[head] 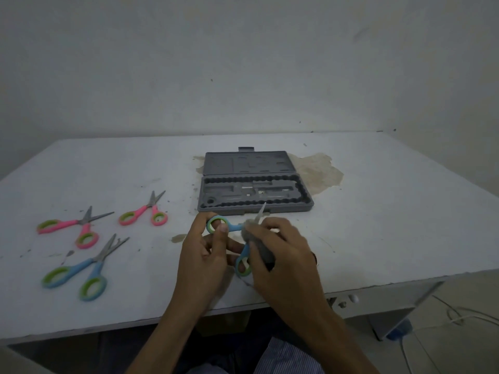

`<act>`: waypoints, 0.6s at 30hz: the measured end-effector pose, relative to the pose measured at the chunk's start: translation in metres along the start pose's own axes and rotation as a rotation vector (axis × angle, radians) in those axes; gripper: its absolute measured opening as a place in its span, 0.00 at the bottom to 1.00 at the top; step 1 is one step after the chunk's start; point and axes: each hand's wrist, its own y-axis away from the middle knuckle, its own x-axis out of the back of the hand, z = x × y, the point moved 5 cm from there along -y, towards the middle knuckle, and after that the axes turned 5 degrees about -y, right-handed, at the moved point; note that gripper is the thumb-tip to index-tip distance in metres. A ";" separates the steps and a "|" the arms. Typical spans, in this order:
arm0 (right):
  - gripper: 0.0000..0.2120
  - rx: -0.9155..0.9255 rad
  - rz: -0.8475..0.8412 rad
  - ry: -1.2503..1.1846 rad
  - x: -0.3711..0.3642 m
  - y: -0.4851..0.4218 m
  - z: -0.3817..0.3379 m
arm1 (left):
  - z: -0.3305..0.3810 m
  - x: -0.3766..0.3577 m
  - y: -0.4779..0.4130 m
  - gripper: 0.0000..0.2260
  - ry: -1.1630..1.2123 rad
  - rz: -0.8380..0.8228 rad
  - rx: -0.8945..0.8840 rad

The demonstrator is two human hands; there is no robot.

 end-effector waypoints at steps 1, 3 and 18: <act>0.12 0.021 -0.040 0.000 -0.003 0.001 -0.001 | -0.001 0.000 0.000 0.06 0.007 0.001 0.003; 0.12 0.006 0.010 0.016 0.002 -0.001 0.006 | -0.002 0.000 0.000 0.06 0.019 -0.013 0.012; 0.14 0.048 0.059 0.065 0.006 0.007 0.006 | -0.001 0.003 0.000 0.07 0.152 0.012 0.120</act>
